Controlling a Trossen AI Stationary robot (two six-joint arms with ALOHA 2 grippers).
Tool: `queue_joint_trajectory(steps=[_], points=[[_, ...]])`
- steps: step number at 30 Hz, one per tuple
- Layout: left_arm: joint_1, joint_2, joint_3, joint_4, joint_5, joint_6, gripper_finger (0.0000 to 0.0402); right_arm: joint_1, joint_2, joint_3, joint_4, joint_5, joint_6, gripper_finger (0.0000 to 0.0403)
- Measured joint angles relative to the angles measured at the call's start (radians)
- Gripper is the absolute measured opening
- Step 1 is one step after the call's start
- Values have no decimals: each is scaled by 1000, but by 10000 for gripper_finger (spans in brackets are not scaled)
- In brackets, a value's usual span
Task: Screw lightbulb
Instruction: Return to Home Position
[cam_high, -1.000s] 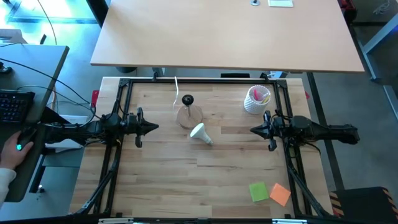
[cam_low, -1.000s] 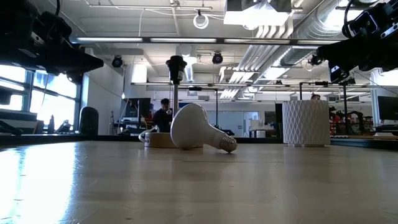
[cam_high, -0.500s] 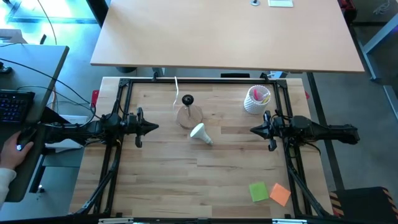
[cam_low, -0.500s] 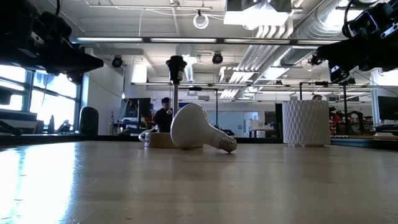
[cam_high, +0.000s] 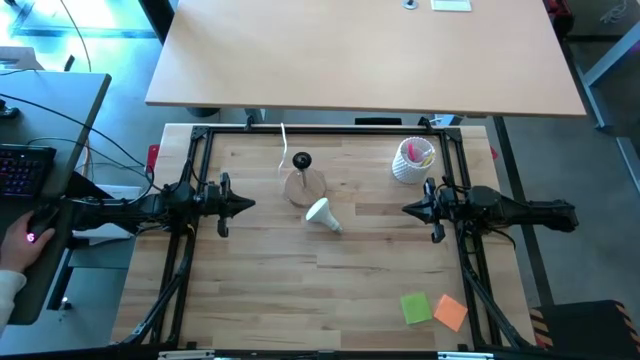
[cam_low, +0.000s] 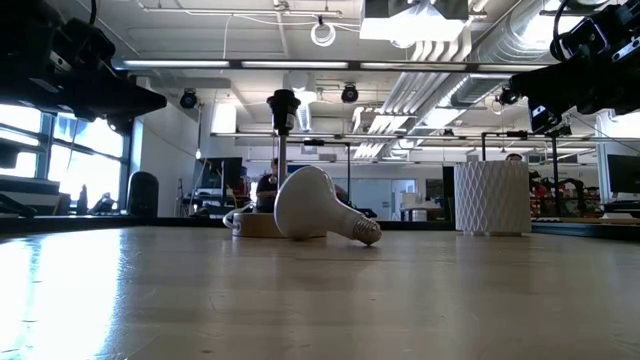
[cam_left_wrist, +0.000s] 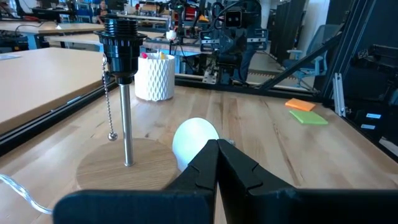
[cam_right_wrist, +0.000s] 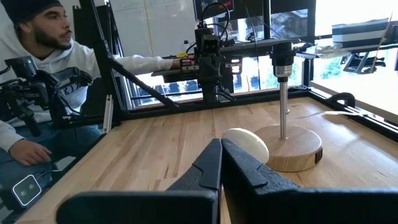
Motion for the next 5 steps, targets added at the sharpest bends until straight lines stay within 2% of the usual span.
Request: queue_joint_trajectory(steps=[5], points=[[0, 0, 0, 0, 0, 0, 0, 0, 0, 0, 0, 0, 0, 0]])
